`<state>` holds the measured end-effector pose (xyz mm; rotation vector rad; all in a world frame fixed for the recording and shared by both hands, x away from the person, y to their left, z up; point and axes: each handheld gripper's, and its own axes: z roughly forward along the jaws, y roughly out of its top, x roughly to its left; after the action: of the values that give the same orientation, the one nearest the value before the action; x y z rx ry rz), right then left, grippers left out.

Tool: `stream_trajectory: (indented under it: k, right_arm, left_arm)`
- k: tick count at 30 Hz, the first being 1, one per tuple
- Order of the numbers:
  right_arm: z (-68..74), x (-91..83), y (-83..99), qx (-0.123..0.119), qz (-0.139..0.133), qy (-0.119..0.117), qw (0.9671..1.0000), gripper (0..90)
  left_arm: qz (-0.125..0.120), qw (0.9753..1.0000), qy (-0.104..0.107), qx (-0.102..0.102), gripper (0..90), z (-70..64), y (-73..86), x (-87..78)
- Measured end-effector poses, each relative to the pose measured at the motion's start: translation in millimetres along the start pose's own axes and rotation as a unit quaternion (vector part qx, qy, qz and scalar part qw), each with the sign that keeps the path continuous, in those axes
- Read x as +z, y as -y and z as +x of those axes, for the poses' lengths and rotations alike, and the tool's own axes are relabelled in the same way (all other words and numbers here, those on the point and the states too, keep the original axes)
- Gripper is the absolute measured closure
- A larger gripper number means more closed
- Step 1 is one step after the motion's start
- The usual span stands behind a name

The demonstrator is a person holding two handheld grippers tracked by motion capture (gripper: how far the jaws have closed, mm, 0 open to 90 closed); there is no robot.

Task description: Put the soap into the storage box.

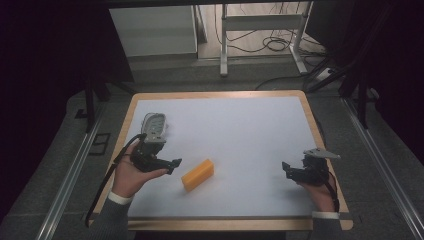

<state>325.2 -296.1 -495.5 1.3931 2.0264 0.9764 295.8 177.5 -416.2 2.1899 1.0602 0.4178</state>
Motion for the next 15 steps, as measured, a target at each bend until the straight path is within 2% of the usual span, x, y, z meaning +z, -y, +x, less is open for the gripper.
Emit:
stream_trajectory:
  k: [3,9,15]
  right_arm:
    - [-0.2,0.8,0.4,0.000,0.002,0.003,1.0000,11.2]
    - [-0.2,0.8,0.5,0.000,0.002,0.004,1.0000,11.2]
    - [0.2,1.7,1.1,-0.003,0.005,0.007,1.0000,11.2]
  left_arm:
    - [0.001,1.0000,0.002,0.001,19.4,-3.1,-0.8,5.2]
    - [0.013,0.9997,0.018,0.011,19.5,-13.4,-4.9,17.6]
    - [0.023,0.9988,0.031,0.031,20.1,-27.3,-8.7,30.3]
